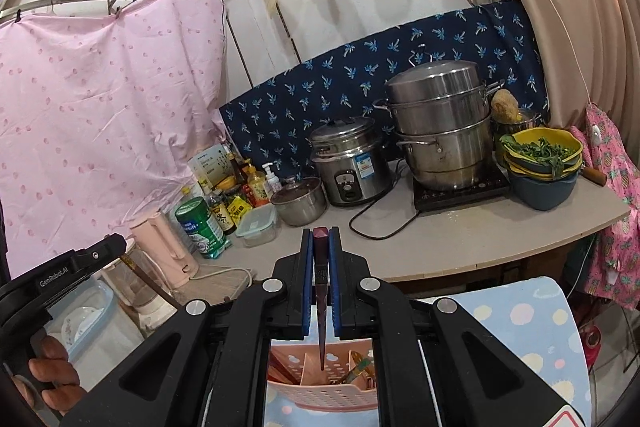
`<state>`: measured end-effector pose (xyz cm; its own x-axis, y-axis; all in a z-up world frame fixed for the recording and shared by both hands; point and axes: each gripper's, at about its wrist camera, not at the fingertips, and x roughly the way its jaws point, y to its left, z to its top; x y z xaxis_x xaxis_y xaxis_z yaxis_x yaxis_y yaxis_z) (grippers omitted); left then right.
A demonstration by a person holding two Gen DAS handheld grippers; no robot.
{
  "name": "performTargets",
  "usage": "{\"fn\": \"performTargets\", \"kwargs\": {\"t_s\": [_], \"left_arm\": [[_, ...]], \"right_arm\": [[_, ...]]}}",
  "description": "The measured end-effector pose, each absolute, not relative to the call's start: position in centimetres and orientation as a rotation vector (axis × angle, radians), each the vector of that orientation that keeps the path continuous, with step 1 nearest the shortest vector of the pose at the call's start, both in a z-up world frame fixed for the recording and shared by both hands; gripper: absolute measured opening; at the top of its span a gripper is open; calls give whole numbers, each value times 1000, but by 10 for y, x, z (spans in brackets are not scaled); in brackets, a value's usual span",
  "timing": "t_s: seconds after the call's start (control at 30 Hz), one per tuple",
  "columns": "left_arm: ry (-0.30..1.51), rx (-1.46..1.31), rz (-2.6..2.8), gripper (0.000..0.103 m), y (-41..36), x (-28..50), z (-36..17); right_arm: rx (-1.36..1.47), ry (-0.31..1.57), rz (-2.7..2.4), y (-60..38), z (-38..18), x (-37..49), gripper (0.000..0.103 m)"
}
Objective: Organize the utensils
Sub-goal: 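Lift and carry both held chopsticks over the pink basket, then open both tools to drop the chopsticks into the basket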
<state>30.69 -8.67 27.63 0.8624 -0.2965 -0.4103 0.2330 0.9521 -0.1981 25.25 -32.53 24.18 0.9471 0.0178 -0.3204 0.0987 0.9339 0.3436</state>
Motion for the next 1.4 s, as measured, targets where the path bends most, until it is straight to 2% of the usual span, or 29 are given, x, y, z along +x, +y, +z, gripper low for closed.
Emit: {"fn": "performTargets", "kwargs": {"t_s": [0.2,0.43,0.5,0.57,0.63,0.8,1.07,1.2,1.4], "left_arm": [[522,-112,-267,7,-96,325,238],[556,-105,-258,8,-96,331,216],[554,-99,-252,12,-96,331,214],[548,-94,-242,27,-95,329,214],[536,-93,-231,35,-93,325,215],[526,-78,-222,37,-90,314,217],[513,-48,-199,49,-81,283,216],[518,-25,-174,50,-77,266,210],[537,0,-154,50,-68,239,197]], "right_arm": [[352,399,-48,-324,208,276,7],[334,450,-59,-322,189,291,8],[339,449,-62,-323,188,290,8],[340,438,-63,-323,189,287,9],[341,432,-56,-323,192,283,11],[317,418,-39,-316,199,270,12],[313,419,1,-304,200,235,19],[304,429,11,-297,195,213,25],[279,441,25,-284,182,177,26]]}}
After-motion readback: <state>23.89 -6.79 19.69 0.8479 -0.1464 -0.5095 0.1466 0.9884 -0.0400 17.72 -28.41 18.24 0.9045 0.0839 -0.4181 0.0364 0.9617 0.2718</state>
